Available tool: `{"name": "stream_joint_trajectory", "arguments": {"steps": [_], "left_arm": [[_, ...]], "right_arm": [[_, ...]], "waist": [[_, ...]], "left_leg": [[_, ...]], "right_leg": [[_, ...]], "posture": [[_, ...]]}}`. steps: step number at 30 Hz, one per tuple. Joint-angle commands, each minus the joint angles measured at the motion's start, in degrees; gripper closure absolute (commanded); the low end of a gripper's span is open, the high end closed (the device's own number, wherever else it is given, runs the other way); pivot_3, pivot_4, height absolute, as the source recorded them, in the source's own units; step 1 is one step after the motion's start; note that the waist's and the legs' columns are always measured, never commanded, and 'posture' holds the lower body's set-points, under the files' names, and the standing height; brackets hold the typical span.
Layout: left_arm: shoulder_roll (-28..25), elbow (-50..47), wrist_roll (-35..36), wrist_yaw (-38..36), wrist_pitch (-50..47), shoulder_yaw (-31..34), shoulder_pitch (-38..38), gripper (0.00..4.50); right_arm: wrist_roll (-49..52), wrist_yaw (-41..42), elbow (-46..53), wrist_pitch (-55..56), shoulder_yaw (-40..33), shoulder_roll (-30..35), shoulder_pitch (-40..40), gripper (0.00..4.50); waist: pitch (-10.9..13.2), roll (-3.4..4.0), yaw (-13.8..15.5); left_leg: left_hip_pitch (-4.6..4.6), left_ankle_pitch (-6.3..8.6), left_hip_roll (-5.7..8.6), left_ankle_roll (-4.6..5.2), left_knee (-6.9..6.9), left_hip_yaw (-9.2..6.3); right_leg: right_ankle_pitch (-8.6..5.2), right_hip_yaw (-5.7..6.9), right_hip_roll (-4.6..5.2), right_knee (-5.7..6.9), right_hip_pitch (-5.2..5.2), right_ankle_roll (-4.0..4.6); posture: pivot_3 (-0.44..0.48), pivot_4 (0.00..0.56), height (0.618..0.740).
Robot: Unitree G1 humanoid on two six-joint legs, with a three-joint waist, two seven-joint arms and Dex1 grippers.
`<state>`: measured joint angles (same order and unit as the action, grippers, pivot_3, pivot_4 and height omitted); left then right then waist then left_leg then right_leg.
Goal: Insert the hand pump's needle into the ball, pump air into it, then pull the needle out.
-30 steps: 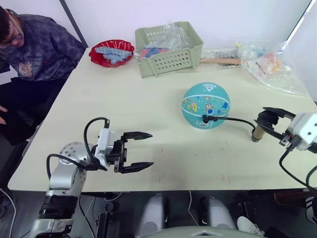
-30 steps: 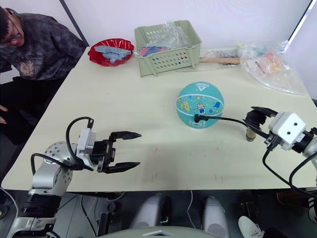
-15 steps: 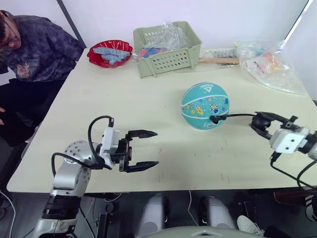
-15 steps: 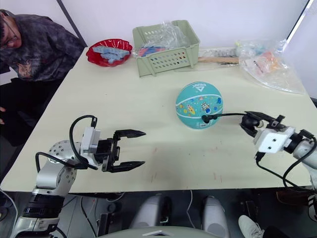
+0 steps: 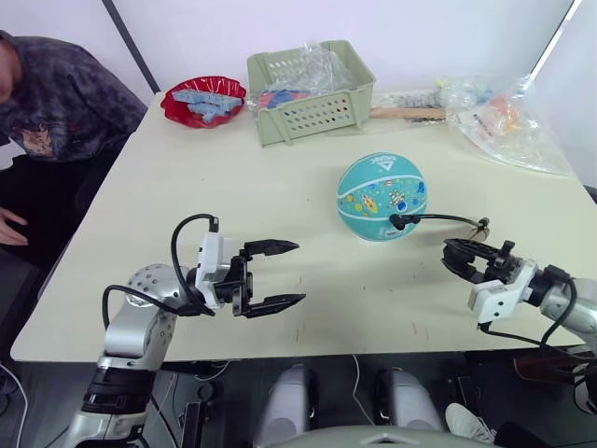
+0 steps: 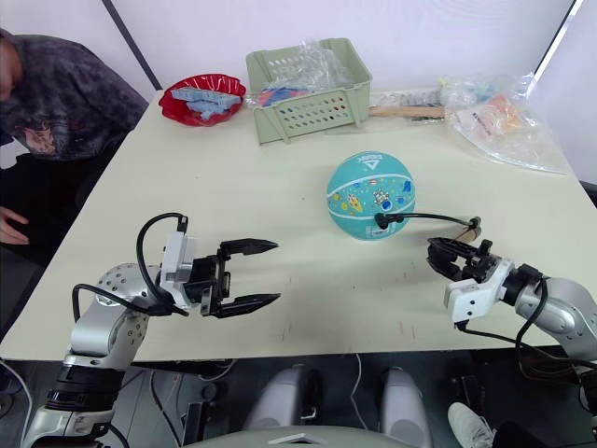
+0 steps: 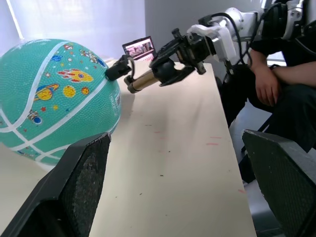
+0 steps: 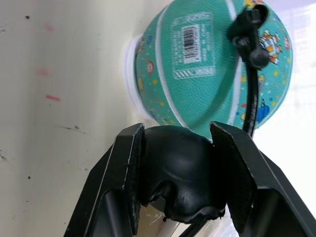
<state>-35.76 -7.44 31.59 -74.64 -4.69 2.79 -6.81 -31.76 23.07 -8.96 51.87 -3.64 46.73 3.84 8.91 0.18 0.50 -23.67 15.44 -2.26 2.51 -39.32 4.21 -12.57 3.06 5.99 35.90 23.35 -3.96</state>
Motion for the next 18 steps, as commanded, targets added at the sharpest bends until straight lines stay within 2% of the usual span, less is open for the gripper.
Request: {"name": "stream_joint_trajectory", "arguments": {"steps": [1,7,9,10,13,18], "left_arm": [[-0.04,-2.83,-0.62,1.08,0.75,0.04,0.35,0.0],[-0.31,-3.46,-0.99,1.79,0.98,-0.21,0.47,0.0],[-0.41,-3.36,-0.99,1.84,0.96,-0.2,0.36,0.0],[-0.42,-3.26,-1.01,1.87,0.93,-0.25,0.22,0.0],[-0.36,-2.91,-1.19,1.9,0.99,-0.61,-0.22,0.0],[0.21,-2.54,-1.21,2.16,0.66,-1.45,-1.61,0.0]], "right_arm": [[-2.62,-4.2,-0.98,2.15,1.28,0.39,1.13,2.9],[2.75,-3.77,-4.78,2.01,3.74,1.94,1.45,2.9],[5.45,-2.7,-5.3,2.11,4.18,2.94,1.23,1.86],[6.26,-2.39,-5.5,2.23,4.32,3.41,1.18,1.51],[9.92,-0.51,-6.21,2.33,5.39,4.43,1.09,0.07],[17.71,3.48,-6.25,1.41,6.09,5.25,-0.58,0.03]], "waist": [[0.0,0.0,-0.06],[0.02,-0.1,-0.19],[0.04,-0.14,-0.18],[0.07,-0.2,-0.19],[0.08,-0.21,-0.24],[0.09,-0.23,-0.16]], "left_leg": [[0.0,0.0,0.0,0.0,0.0,0.0],[0.01,-0.01,0.0,-0.01,-0.01,0.02],[0.02,-0.01,0.0,-0.01,-0.01,0.03],[0.02,-0.01,0.0,-0.01,-0.01,0.02],[0.01,-0.01,-0.01,0.0,-0.01,0.02],[0.01,-0.01,-0.01,0.0,-0.01,0.01]], "right_leg": [[0.0,0.0,0.0,0.0,0.0,0.01],[0.01,-0.03,-0.01,0.0,0.0,0.02],[0.01,-0.04,0.0,0.0,-0.01,0.02],[0.02,-0.04,0.0,0.0,-0.01,0.03],[0.03,-0.04,-0.01,0.0,-0.01,0.02],[0.06,-0.04,-0.01,0.01,-0.01,-0.01]], "posture": [[0.0,0.15,0.738],[0.0,0.15,0.738],[0.0,0.15,0.738],[0.0,0.15,0.738],[0.0,0.15,0.738],[0.0,0.15,0.738]]}}
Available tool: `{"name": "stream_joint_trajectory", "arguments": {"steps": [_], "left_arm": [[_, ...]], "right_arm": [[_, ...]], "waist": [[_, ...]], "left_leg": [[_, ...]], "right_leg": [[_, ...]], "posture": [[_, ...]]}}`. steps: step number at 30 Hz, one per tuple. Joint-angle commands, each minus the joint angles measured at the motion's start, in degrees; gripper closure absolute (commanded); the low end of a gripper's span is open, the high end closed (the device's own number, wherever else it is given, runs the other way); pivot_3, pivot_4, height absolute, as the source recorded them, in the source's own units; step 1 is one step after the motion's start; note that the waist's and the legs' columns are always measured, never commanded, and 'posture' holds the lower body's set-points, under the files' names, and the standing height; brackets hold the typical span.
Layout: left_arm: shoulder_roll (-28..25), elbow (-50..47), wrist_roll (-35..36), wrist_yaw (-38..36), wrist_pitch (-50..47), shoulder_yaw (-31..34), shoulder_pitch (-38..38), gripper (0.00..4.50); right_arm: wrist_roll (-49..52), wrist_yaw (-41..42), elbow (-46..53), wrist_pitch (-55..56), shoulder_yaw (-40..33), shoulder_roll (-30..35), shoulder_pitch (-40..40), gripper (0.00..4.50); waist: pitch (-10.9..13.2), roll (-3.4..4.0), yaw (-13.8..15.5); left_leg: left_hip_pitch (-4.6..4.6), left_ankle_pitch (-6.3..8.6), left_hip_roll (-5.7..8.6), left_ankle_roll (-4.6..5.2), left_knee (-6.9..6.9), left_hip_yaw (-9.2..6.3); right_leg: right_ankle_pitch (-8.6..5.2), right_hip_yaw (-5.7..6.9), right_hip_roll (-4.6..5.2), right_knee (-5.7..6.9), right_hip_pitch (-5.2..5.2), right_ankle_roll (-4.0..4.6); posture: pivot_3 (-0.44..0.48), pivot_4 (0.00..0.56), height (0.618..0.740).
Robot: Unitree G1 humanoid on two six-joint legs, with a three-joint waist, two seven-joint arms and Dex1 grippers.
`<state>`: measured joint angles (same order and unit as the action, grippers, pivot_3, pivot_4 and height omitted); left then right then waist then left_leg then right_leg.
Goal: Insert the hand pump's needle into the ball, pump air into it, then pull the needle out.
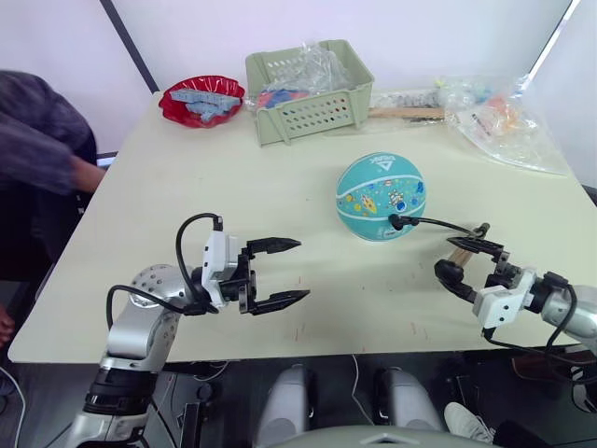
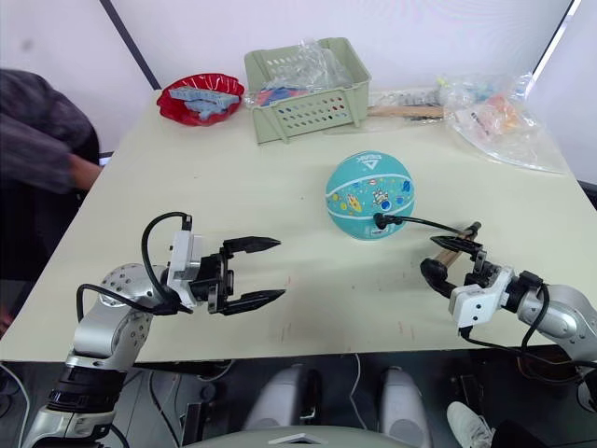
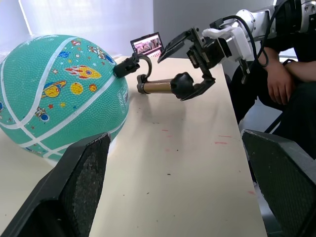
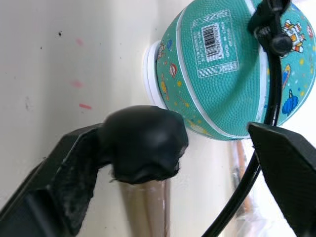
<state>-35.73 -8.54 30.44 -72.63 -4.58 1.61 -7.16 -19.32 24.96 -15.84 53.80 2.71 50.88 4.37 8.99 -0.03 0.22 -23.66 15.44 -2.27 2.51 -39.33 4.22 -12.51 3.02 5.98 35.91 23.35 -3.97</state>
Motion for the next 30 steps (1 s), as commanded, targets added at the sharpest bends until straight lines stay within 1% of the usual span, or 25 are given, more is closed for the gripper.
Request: {"name": "stream_joint_trajectory", "arguments": {"steps": [1,4,12,14,19,23,25,28,30], "left_arm": [[0.32,-1.34,-0.1,0.22,0.49,-0.48,-1.57,0.0],[0.66,-0.86,-0.26,0.29,0.47,-1.04,-2.27,0.0],[1.57,-0.51,-0.85,0.62,0.54,-1.94,-3.41,0.0],[1.85,-0.67,-0.74,0.98,0.31,-1.98,-3.61,0.0],[3.81,-0.68,-0.81,4.22,-1.0,-2.18,-5.41,0.0],[6.31,0.72,-2.69,7.77,-2.12,-3.52,-8.65,0.0],[7.48,1.38,-3.51,9.21,-2.57,-4.14,-10.07,0.0],[9.94,3.95,-3.5,11.82,-3.73,-4.03,-13.94,0.0],[11.36,6.42,-4.72,13.05,-3.74,-4.63,-17.04,0.0]], "right_arm": [[6.6,2.13,0.74,-0.79,-0.56,1.25,-1.85,0.03],[11.3,3.92,1.39,-1.7,-1.23,1.32,-4.12,0.03],[17.91,6.15,4.03,-2.2,-4.23,2.38,-10.53,0.03],[22.13,7.02,5.45,-2.77,-5.14,2.15,-12.65,0.03],[37.67,11.61,12.9,-11.52,-6.47,0.88,-18.38,0.03],[46.23,13.73,18.61,-19.0,-8.46,-1.1,-23.32,0.03],[49.75,14.87,21.04,-22.06,-9.57,-2.24,-24.89,0.03],[55.83,16.2,26.02,-26.04,-11.83,-4.79,-26.8,0.03],[60.39,17.56,30.21,-29.53,-13.34,-6.12,-28.69,0.03]], "waist": [[0.01,-0.01,0.19],[0.01,-0.01,0.37],[0.01,-0.01,0.45],[0.01,-0.01,0.47],[0.01,-0.03,0.53],[0.0,-0.07,0.65],[0.0,-0.07,0.7],[0.0,-0.07,0.66],[0.01,-0.11,0.69]], "left_leg": [[0.0,0.0,0.0,0.0,0.0,-0.01],[0.0,0.0,0.01,0.0,0.0,0.01],[0.01,0.0,0.0,0.01,-0.01,0.0],[0.01,0.0,0.0,0.01,-0.01,0.0],[0.02,0.0,-0.01,0.01,-0.02,-0.04],[0.01,0.03,-0.02,0.06,-0.05,-0.09],[0.01,0.13,-0.01,0.23,-0.07,-0.1],[0.0,0.14,0.0,0.26,-0.09,-0.13],[0.0,0.14,-0.01,0.27,-0.1,-0.15]], "right_leg": [[0.0,0.0,0.0,0.0,0.0,0.0],[0.02,-0.01,0.0,0.0,0.0,-0.03],[0.07,-0.02,-0.01,0.02,0.0,-0.1],[0.08,-0.02,-0.01,0.01,-0.01,-0.1],[0.1,-0.02,-0.02,0.02,-0.02,-0.1],[0.14,-0.01,-0.02,0.03,-0.03,-0.06],[0.14,-0.01,-0.02,0.03,-0.04,-0.04],[0.15,-0.05,-0.08,0.03,-0.06,-0.04],[0.16,-0.04,-0.1,0.05,-0.06,-0.03]], "posture": [[0.0,0.15,0.738],[0.0,0.15,0.738],[0.0,0.15,0.738],[0.0,0.15,0.738],[0.0,0.15,0.738],[0.0,0.15,0.738],[0.0,0.15,0.738],[0.0,0.15,0.738],[0.0,0.15,0.738]]}}
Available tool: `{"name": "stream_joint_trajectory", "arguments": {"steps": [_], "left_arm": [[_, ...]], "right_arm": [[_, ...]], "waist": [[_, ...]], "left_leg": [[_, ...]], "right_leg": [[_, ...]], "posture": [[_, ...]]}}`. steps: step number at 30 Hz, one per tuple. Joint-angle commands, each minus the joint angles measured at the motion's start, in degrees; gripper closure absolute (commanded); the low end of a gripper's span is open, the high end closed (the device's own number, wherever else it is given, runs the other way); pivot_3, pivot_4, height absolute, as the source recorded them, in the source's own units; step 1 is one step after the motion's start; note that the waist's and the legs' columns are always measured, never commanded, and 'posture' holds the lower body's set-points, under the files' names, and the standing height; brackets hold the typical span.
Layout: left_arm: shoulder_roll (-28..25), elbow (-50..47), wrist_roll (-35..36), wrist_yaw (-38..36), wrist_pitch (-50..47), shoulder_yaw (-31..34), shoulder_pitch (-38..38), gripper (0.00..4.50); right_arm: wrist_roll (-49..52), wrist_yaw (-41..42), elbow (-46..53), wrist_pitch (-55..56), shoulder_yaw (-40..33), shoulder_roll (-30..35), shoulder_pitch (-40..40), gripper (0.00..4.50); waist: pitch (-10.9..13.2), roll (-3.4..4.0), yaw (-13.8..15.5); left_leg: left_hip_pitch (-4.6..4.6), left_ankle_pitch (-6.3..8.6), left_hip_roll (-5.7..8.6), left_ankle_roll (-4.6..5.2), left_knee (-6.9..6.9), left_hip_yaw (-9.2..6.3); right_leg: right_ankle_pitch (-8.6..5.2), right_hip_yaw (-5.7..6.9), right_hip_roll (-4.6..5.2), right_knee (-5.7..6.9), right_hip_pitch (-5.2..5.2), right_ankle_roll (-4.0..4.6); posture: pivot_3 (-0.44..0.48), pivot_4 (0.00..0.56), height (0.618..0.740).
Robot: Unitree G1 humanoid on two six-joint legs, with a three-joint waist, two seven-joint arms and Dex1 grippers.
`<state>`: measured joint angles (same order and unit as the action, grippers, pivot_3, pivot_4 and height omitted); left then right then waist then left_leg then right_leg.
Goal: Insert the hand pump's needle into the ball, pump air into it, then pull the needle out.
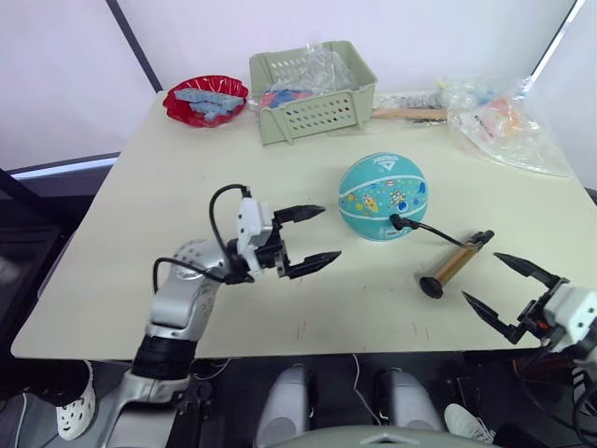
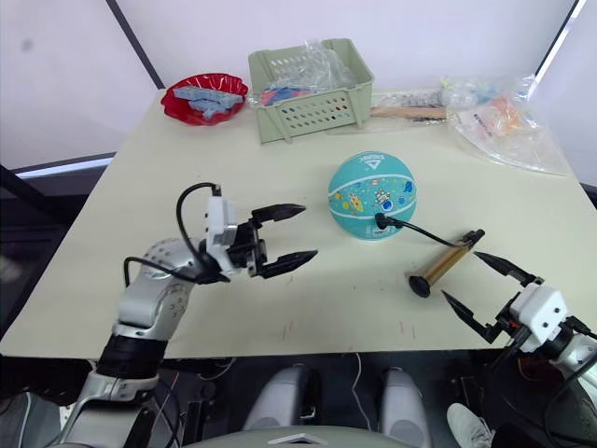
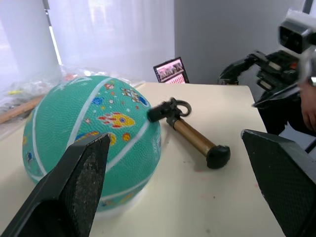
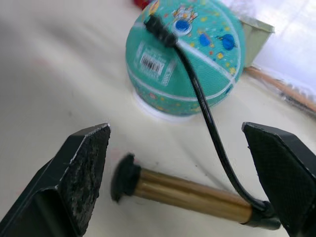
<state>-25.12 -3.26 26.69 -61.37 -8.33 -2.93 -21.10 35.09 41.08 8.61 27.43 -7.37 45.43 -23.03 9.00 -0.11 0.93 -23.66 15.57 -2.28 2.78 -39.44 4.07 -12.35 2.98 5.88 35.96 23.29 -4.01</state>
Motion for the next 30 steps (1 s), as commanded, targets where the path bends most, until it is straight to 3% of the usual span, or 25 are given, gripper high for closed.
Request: {"name": "stream_joint_trajectory", "arguments": {"steps": [1,13,23,30], "left_arm": [[1.44,2.25,-1.25,2.17,-0.06,-0.29,-4.48,0.0],[9.0,18.06,-6.54,7.85,-0.62,-1.76,-20.85,0.0],[16.94,35.24,-12.5,12.46,2.98,-2.68,-33.71,0.0],[18.91,42.74,-15.18,13.34,4.92,-2.88,-36.92,0.0]], "right_arm": [[6.81,1.83,7.21,-4.26,-4.0,-1.24,-1.89,0.03],[9.65,3.7,15.05,-12.12,-12.46,-8.46,-5.19,0.03],[7.44,6.0,16.68,-14.89,-12.54,-12.19,-3.79,0.03],[6.05,6.65,17.21,-16.49,-12.66,-13.44,-2.39,0.03]], "waist": [[0.0,-0.03,-0.01],[0.01,-0.12,0.04],[0.05,-0.19,0.09],[0.05,-0.19,-0.07]], "left_leg": [[0.0,0.0,-0.02,0.0,0.0,-0.03],[-0.03,0.0,0.0,0.01,-0.01,-0.03],[-0.06,0.01,0.03,0.02,-0.03,-0.03],[-0.07,0.01,0.02,0.03,-0.01,-0.03]], "right_leg": [[0.01,-0.01,-0.06,0.0,0.0,0.02],[0.02,-0.01,-0.08,-0.01,-0.01,0.01],[0.02,-0.01,-0.08,-0.02,0.0,0.0],[0.02,-0.02,-0.09,-0.02,0.03,0.0]], "posture": [[0.0,0.15,0.738],[0.0,0.15,0.738],[0.0,0.15,0.738],[0.0,0.15,0.738]]}}
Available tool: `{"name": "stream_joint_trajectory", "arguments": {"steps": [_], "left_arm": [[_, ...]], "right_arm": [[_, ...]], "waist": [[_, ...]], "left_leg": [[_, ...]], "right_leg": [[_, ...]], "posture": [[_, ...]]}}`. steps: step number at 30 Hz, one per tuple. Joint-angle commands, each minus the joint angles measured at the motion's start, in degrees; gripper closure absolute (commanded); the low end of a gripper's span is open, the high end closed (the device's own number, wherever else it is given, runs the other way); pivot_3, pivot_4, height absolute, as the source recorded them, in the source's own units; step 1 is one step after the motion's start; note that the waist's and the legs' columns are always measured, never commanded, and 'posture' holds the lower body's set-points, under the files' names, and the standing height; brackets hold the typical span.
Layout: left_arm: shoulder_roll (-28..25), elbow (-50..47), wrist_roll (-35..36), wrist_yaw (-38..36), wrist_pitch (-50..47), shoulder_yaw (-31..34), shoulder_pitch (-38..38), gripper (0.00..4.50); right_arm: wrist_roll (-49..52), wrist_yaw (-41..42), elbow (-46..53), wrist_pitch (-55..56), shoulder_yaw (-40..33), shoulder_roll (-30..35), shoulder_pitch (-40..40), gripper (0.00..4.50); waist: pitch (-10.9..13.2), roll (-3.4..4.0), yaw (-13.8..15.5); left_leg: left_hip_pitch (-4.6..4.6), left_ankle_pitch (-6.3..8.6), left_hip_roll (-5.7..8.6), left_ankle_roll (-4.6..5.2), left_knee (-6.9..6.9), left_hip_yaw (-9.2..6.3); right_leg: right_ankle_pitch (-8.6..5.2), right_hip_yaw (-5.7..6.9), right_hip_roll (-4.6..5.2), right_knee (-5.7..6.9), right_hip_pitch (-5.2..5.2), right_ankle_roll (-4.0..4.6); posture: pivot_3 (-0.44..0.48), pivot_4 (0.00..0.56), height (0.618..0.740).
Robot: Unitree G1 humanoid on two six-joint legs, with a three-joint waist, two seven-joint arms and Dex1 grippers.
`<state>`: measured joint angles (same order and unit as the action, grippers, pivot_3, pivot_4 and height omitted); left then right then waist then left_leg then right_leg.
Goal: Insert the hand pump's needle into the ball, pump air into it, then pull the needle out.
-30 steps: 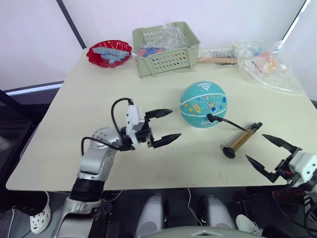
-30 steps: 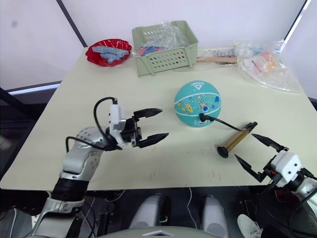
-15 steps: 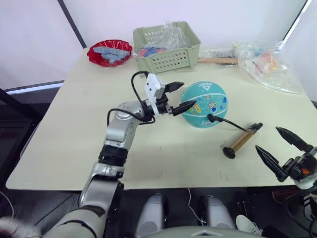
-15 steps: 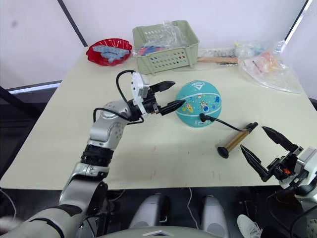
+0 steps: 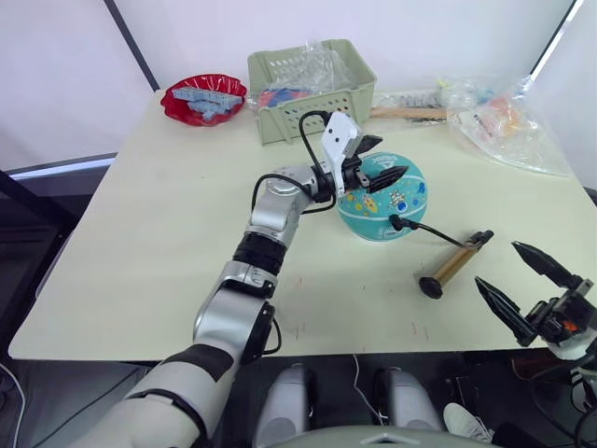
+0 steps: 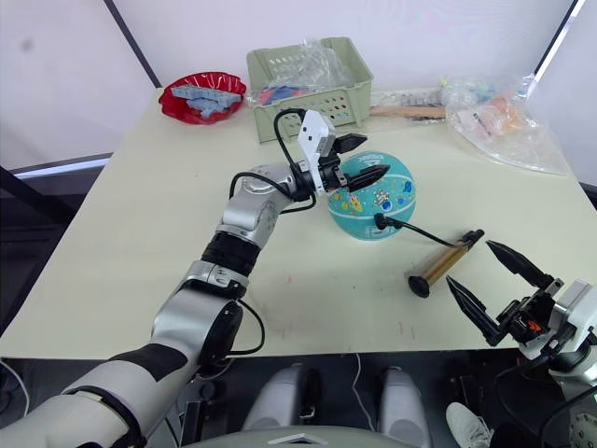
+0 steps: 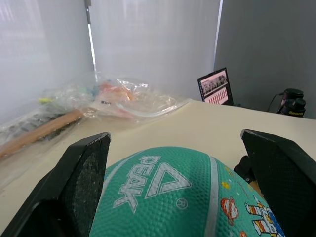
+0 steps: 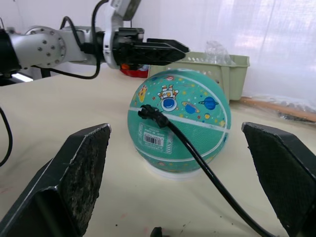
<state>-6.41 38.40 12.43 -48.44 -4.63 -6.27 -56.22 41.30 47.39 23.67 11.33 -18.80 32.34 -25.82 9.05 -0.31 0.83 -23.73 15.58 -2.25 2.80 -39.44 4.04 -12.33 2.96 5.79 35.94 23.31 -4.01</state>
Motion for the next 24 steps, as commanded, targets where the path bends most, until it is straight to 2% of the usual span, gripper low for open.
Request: {"name": "stream_joint_trajectory", "arguments": {"steps": [1,8,16,24], "left_arm": [[0.3,1.67,-1.17,0.31,1.2,0.35,-1.92,0.0],[1.86,4.72,-3.54,0.07,0.64,-0.85,-1.05,0.0],[4.98,7.27,-4.78,4.13,0.07,-0.48,0.49,0.0],[5.89,4.35,-5.79,9.32,-2.75,-0.45,2.3,0.0]], "right_arm": [[-0.4,0.22,2.26,-0.63,-1.1,-0.43,0.66,0.03],[-5.76,-3.58,3.14,-5.4,0.77,0.09,3.58,0.03],[-17.96,-10.09,5.51,-14.05,7.61,3.38,14.33,0.03],[-34.09,-11.61,1.48,-14.77,16.23,6.57,25.92,0.03]], "waist": [[0.0,0.0,0.04],[0.0,-0.02,0.14],[-0.06,-0.08,0.66],[-0.09,-0.13,1.26]], "left_leg": [[0.0,0.0,0.0,0.0,0.0,0.0],[-0.01,0.0,0.0,0.01,-0.01,-0.01],[-0.01,0.0,0.04,0.01,-0.1,-0.12],[-0.01,0.0,0.09,0.02,-0.2,-0.18]], "right_leg": [[0.0,0.0,0.0,0.0,0.0,0.0],[0.0,0.0,0.01,0.0,0.0,0.0],[0.01,0.01,-0.02,0.04,-0.07,0.0],[0.01,0.0,-0.03,0.03,-0.16,0.0]], "posture": [[0.0,0.15,0.738],[0.0,0.15,0.738],[0.0,0.15,0.738],[0.0,0.15,0.738]]}}
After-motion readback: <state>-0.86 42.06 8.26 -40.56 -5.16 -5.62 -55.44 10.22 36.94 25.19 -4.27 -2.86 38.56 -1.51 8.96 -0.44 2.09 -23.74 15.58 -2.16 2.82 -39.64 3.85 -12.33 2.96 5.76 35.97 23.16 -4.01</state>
